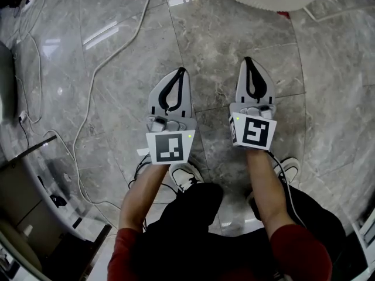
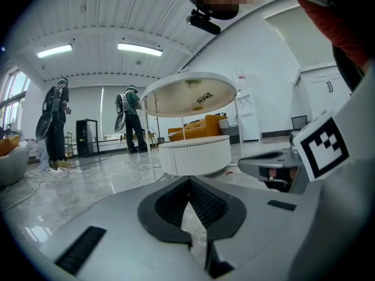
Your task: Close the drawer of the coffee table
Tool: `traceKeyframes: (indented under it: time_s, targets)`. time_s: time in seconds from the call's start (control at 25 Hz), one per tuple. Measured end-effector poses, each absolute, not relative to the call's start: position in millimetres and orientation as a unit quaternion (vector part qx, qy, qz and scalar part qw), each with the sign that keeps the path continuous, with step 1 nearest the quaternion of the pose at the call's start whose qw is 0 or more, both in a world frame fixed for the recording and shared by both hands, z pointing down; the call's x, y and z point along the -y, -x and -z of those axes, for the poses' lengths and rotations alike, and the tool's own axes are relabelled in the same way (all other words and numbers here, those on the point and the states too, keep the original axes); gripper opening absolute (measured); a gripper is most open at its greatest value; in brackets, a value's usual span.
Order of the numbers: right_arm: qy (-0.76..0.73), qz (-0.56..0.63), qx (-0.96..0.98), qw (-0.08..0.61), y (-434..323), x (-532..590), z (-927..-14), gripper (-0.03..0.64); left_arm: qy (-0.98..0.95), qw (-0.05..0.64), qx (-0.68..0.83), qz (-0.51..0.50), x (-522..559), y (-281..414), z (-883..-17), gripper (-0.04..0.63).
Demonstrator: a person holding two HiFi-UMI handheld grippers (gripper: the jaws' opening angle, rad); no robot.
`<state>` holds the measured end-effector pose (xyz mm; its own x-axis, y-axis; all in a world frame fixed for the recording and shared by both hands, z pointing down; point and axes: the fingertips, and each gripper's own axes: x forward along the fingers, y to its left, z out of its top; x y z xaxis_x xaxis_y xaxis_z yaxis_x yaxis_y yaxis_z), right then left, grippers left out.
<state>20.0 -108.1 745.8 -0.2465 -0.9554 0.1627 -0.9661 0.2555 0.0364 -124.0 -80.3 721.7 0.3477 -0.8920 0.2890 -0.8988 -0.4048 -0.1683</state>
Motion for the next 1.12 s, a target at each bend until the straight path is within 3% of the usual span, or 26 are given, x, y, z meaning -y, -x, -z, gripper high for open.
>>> traceKeyframes:
  time_s: [0.2,0.44,0.72,0.92,1.12]
  targets:
    - [-0.597,-0.005,0.794,0.110,-36,113,-668,0.023,-0.809,0.016,0.557,-0.190,82,120,-681,0.014]
    - [-0.597,-0.012,0.795,0.111,-55,94,-513,0.023,-0.813,-0.075,0.564,-0.125,78,100,-501,0.014]
    - [-0.583,-0.047,0.800,0.132,-70,69,-295,0.023,-0.797,-0.066,0.591,-0.106,64,91,-255,0.014]
    - [-0.560,-0.044,0.818,0.121,-75,46,-125,0.023,-0.780,0.015,0.608,-0.146,38,100,-113,0.014]
    - [-0.519,-0.009,0.845,0.129,-77,37,9,0.025,-0.769,0.007,0.628,-0.115,30,117,28,0.014]
